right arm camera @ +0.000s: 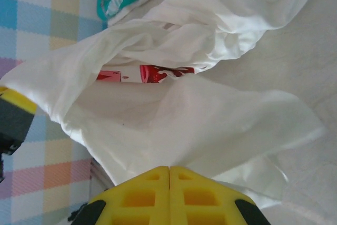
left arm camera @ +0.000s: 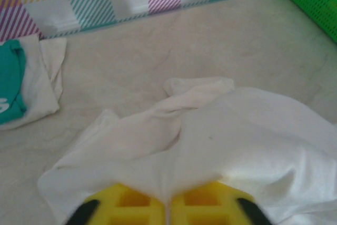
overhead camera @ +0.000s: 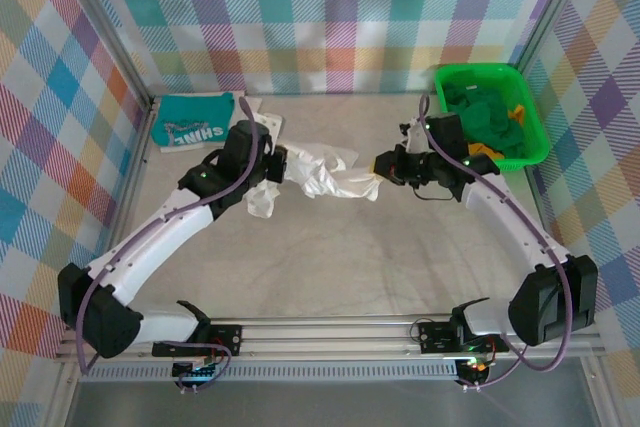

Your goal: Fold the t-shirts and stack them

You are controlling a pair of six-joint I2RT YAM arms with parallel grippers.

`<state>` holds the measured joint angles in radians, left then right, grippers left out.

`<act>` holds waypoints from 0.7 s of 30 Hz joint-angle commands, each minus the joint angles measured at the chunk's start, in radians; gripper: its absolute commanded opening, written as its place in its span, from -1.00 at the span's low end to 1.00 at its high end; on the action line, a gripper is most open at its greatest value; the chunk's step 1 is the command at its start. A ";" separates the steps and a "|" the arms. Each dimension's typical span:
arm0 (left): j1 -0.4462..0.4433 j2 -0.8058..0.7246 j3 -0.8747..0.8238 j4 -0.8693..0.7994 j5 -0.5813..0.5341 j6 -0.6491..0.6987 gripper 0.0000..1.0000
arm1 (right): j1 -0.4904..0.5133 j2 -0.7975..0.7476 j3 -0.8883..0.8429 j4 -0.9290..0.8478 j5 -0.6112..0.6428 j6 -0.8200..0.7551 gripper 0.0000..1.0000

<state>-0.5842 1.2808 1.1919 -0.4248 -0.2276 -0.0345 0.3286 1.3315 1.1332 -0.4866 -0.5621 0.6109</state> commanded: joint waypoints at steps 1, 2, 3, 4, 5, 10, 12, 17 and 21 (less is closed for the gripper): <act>0.015 -0.043 -0.079 -0.091 -0.035 -0.037 -0.46 | 0.058 0.007 -0.052 -0.023 -0.110 -0.061 -1.00; 0.015 -0.058 -0.100 -0.100 -0.038 -0.051 -0.42 | 0.073 0.007 -0.066 -0.029 -0.113 -0.068 -1.00; 0.015 -0.080 -0.122 -0.107 -0.030 -0.067 -0.30 | 0.093 0.006 -0.087 -0.021 -0.143 -0.065 -1.00; 0.015 -0.108 -0.145 -0.106 -0.013 -0.083 -0.23 | 0.114 0.010 -0.106 -0.003 -0.186 -0.060 -1.00; 0.015 -0.130 -0.166 -0.101 0.015 -0.093 -0.21 | 0.132 0.017 -0.119 0.007 -0.217 -0.052 -1.00; 0.001 -0.217 -0.270 -0.033 0.237 -0.192 -0.18 | 0.170 0.039 -0.215 0.157 -0.240 0.108 -1.00; -0.032 -0.239 -0.338 0.067 0.321 -0.245 -0.21 | 0.174 0.051 -0.229 0.215 -0.238 0.162 -1.00; -0.226 -0.197 -0.461 0.383 0.356 -0.285 -0.18 | 0.182 0.038 -0.222 0.290 -0.178 0.251 -1.00; -0.357 -0.041 -0.425 0.491 0.350 -0.218 0.20 | 0.183 0.006 -0.220 0.350 -0.148 0.303 -1.00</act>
<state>-0.8898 1.1725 0.7429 -0.1020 0.0898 -0.2687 0.5045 1.3815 0.8974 -0.2268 -0.7292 0.8425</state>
